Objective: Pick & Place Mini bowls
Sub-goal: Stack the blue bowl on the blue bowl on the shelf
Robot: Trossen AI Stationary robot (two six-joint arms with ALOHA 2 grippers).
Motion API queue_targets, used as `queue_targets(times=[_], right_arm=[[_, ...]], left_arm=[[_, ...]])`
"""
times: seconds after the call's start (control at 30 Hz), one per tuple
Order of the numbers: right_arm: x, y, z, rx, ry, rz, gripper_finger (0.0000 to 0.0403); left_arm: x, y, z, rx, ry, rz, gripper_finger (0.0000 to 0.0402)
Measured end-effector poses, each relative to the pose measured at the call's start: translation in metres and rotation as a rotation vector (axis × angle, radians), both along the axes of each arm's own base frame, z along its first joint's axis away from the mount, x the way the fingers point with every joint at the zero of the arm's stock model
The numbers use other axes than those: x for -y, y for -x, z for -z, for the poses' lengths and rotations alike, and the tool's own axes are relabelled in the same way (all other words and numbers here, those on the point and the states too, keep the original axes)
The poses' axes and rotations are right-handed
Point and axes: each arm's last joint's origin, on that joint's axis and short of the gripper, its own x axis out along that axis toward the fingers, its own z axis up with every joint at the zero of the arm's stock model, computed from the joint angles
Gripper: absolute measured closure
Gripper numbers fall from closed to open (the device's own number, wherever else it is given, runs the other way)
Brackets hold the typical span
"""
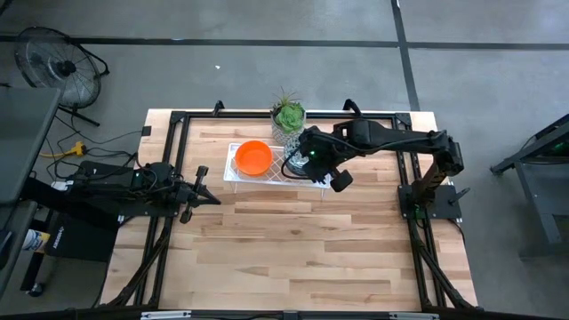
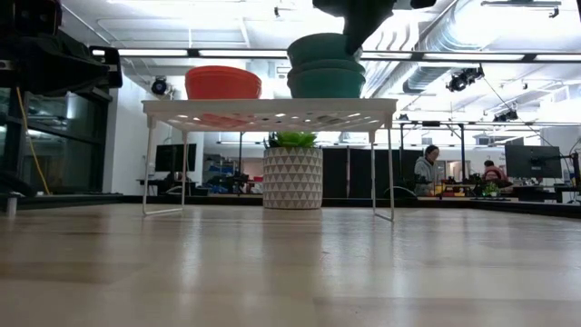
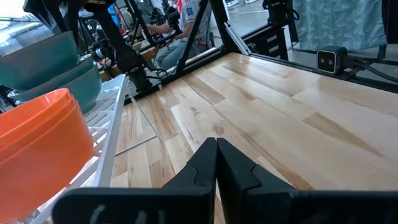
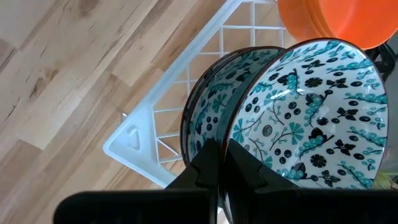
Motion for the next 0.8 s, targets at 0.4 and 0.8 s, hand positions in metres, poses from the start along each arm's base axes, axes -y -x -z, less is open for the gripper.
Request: queue_targets(times=[0.4, 0.8], right_arm=[[-0.0006, 0.0008, 0.0004, -0.009, -0.017, -0.006, 0.0395], [-0.0015, 0.0005, 0.0001, -0.001, -0.045, -0.017, 0.0361]], left_arm=[[0.0000, 0.0000, 0.0000, 0.000, 0.000, 0.000, 0.0401], [0.0000, 0.0000, 0.0000, 0.000, 0.000, 0.000, 0.0401]])
